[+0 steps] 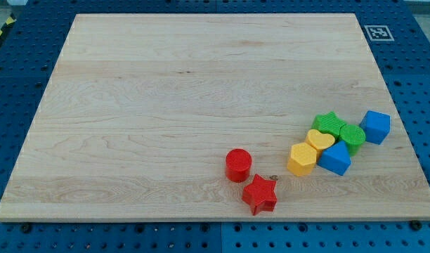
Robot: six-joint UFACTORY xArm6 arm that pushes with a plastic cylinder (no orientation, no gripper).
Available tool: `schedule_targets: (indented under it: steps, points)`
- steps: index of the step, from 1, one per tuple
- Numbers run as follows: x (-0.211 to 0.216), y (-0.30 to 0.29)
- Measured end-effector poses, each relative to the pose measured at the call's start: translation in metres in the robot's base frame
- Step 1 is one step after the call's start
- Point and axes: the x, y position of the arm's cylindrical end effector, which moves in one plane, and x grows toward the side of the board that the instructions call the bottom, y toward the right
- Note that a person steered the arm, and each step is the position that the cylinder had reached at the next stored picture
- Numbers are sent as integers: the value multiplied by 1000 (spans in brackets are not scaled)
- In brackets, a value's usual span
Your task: Place the green blocks top left to the yellow blocks
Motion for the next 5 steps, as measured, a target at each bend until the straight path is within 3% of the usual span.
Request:
schedule_targets:
  steps: [1,3,5]
  points:
    - [0,-11]
    - [0,-100]
    - [-30,-137]
